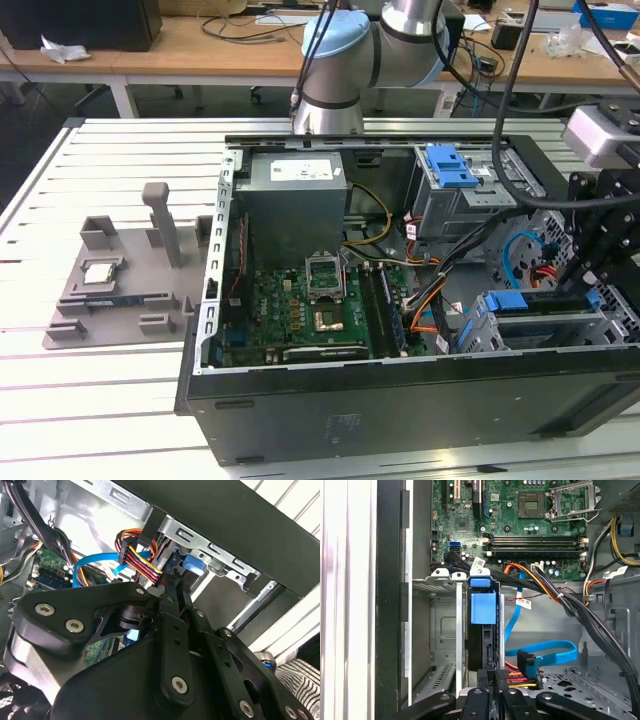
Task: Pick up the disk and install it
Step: 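Insert the first disk wire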
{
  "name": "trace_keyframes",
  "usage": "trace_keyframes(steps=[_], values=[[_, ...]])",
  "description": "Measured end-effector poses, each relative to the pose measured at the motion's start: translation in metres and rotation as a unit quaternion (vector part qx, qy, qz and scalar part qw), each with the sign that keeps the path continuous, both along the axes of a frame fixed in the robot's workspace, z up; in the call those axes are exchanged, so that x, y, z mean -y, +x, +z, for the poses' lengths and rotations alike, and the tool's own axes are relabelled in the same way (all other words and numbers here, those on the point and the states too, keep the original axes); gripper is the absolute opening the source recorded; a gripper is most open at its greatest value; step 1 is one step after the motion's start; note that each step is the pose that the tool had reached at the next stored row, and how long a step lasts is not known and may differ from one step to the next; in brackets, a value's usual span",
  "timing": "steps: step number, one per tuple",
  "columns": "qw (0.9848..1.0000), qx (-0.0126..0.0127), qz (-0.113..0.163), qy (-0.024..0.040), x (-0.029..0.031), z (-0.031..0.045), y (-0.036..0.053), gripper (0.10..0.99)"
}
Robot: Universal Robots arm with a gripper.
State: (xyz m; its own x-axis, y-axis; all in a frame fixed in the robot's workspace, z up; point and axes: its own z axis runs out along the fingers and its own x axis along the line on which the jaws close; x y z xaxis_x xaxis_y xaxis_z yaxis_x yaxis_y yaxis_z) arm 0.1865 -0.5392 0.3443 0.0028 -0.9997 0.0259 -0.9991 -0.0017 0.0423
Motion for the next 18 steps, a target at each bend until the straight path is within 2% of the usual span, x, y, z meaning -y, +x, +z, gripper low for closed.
trace_keyframes(steps=[10,13,15,18], values=[[1.0,0.0,0.0,0.0,0.0,-0.0048,-0.0027,0.169],[1.0,0.0001,0.0,0.0004,-0.0008,-0.0006,-0.0027,0.169],[1.0,0.0,0.0,0.0062,-0.0008,-0.0006,-0.0026,0.169],[1.0,0.0,0.0,0.0099,-0.0008,-0.0017,-0.0027,0.169]])
